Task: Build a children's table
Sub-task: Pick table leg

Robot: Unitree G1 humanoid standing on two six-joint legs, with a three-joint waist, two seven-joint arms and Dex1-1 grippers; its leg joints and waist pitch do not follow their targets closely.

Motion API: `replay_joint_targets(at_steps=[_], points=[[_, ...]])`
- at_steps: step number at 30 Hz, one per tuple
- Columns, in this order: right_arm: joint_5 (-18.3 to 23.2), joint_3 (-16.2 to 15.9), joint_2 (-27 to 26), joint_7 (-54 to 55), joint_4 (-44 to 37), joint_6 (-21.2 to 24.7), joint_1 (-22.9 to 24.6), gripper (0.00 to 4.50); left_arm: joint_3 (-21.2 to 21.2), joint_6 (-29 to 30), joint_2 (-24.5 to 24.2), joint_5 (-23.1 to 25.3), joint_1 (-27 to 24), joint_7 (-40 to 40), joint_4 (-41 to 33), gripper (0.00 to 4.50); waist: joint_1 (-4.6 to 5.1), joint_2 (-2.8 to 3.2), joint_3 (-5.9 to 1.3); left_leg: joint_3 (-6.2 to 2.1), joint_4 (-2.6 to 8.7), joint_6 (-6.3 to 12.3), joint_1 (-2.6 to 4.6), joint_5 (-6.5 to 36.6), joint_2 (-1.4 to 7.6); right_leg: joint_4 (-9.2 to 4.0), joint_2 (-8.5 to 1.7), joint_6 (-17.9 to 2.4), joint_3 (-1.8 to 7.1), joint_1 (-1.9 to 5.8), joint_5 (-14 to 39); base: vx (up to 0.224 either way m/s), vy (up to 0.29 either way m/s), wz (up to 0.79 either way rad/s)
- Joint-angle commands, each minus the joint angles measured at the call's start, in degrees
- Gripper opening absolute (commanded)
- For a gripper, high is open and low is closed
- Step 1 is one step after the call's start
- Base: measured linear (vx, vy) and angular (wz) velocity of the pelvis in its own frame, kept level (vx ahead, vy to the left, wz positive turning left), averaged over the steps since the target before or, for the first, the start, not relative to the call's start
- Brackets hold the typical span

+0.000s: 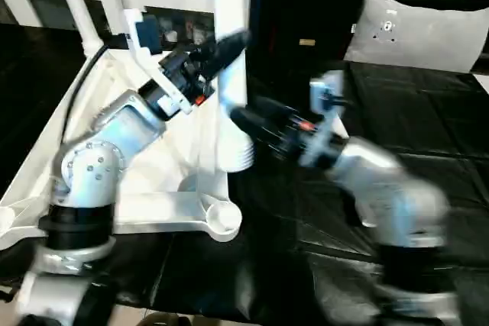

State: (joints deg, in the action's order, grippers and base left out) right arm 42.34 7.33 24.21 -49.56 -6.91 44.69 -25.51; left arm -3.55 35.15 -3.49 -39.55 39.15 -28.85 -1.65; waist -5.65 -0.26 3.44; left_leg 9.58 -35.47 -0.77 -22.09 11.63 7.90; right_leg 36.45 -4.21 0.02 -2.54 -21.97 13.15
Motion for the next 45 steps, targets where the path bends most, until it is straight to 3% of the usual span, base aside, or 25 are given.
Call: replay_joint_targets(at_steps=[1, 6, 8, 16, 22, 41, 43, 45], points=[[0.4, -0.6, 1.8, -2.6, 2.7, 0.8, -2.2, 3.93, 1.8, -0.4, -0.8, 0.3, 2.0, -3.7, -0.1, 1.81, -0.26, -0.63, -3.86, -1.61, 4.01, 2.93, 1.02, 1.8, 4.67, -3.90, -4.88, -14.9, 2.66, 3.04, -1.3, 0.000, 0.000, 0.00], [-2.1, -4.2, 5.5, -9.9, 6.2, -0.9, -3.8, 3.93, 3.1, -0.9, -1.6, -0.3, 2.4, -7.5, -1.2, 1.81, -0.49, -0.74, -3.89, -1.56, 3.85, 3.61, 0.90, 1.1, 4.83, -3.66, -4.99, -16.1, 2.65, 3.16, -2.3, 0.000, 0.000, 0.00], [-2.0, -5.4, 6.4, -12.4, 7.3, -0.6, -4.4, 3.93, 3.8, -1.2, -1.8, -0.6, 2.5, -8.9, -1.5, 1.81, -0.49, -1.08, -3.98, -1.46, 3.72, 4.31, 0.85, 0.7, 4.81, -3.59, -5.03, -16.6, 2.67, 3.23, -3.2, 0.000, 0.000, 0.00], [-2.2, -8.7, 6.5, -18.1, 9.3, -2.1, -6.1, 3.93, 4.6, -1.9, -0.7, -2.0, 2.0, -12.0, -3.3, 1.81, -0.69, -1.07, -4.02, -1.45, 3.56, 5.30, 0.90, 0.6, 5.00, -3.46, -5.12, -17.8, 2.61, 3.11, -2.3, 0.000, 0.000, 0.00], [-3.9, -9.0, 5.4, -19.9, 10.6, -6.2, -6.4, 3.93, 5.0, -1.5, -0.2, -2.6, 1.9, -12.6, -3.1, 1.81, -0.92, -1.05, -3.89, -1.45, 3.67, 4.60, 0.97, 2.1, 5.03, -3.65, -5.09, -17.3, 2.62, 2.98, 0.0, 0.000, 0.000, 0.00], [-1.8, -8.6, 4.9, -22.9, 10.7, -5.0, -6.8, 3.93, 7.2, -1.4, 0.6, -1.8, 0.9, -13.7, -3.4, 1.81, -1.00, -0.91, -3.98, -1.55, 3.67, 4.70, 0.94, 2.1, 5.02, -3.65, -5.02, -17.0, 2.58, 2.97, -0.2, 0.000, 0.000, 0.00], [-1.7, -8.6, 4.8, -22.9, 10.8, -4.8, -6.9, 3.57, 7.3, -1.5, 0.6, -1.8, 0.8, -13.7, -3.5, 1.81, -1.00, -0.92, -4.02, -1.55, 3.64, 4.74, 0.92, 1.8, 5.00, -3.60, -5.01, -17.1, 2.59, 3.00, -0.5, 0.000, 0.000, 0.00], [-1.7, -8.7, 4.7, -22.9, 10.8, -4.6, -6.9, 3.54, 7.4, -1.6, 0.6, -1.7, 0.8, -13.7, -3.5, 1.81, -1.00, -0.96, -4.03, -1.51, 3.61, 4.76, 0.92, 1.8, 4.96, -3.59, -5.02, -17.0, 2.60, 3.03, -0.6, 0.000, 0.000, 0.00]])
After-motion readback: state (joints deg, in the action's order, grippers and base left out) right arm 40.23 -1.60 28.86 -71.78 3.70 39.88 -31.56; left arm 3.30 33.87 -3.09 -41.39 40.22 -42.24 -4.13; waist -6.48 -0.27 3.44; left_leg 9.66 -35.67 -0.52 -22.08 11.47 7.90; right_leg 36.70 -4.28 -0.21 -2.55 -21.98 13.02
